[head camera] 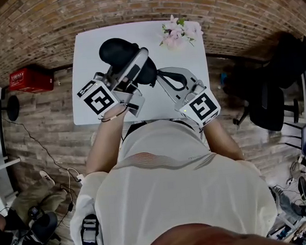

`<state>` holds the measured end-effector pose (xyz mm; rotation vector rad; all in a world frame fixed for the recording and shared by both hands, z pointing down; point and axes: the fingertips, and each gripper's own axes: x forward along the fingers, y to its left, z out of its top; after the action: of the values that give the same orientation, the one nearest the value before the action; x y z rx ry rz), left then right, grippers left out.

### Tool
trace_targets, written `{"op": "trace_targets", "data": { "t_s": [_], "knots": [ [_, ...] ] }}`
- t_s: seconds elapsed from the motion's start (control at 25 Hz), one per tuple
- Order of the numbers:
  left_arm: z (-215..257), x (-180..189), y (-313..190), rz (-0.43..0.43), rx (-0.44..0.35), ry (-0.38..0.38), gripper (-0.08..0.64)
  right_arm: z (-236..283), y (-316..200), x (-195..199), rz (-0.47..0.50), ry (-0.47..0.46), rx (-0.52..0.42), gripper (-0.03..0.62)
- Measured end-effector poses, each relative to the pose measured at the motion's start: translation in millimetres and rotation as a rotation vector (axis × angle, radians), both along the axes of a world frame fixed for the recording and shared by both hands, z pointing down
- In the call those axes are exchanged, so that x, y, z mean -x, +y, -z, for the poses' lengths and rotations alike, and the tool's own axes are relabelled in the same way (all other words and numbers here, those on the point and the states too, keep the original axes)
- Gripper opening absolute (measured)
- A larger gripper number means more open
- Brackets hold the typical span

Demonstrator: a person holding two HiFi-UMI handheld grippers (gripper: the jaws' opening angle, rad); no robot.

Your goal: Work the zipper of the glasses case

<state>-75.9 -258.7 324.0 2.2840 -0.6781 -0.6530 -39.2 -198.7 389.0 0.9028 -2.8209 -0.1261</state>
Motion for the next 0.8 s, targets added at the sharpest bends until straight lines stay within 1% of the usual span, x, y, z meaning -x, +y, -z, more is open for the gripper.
{"op": "trace_targets", "data": {
  "t_s": [0.2, 0.32, 0.48, 0.68, 0.8],
  "knots": [
    [-8, 4, -3, 0.013, 0.039, -0.002, 0.265, -5, -2, -3, -0.009, 0.015, 0.028, 0.054],
    [-10, 3, -2, 0.010, 0.036, -0.015, 0.264, -7, -4, -5, -0.018, 0.032, 0.041, 0.053],
    [-12, 1, -1, 0.003, 0.036, -0.034, 0.261, -7, -6, -7, -0.024, 0.050, 0.025, 0.054],
    [-16, -1, -1, -0.016, 0.056, -0.039, 0.259, -9, -9, -9, -0.033, 0.063, 0.032, 0.054],
    [-20, -5, 0, -0.044, 0.066, -0.059, 0.259, -10, -11, -10, -0.039, 0.076, 0.029, 0.054]
  ]
}}
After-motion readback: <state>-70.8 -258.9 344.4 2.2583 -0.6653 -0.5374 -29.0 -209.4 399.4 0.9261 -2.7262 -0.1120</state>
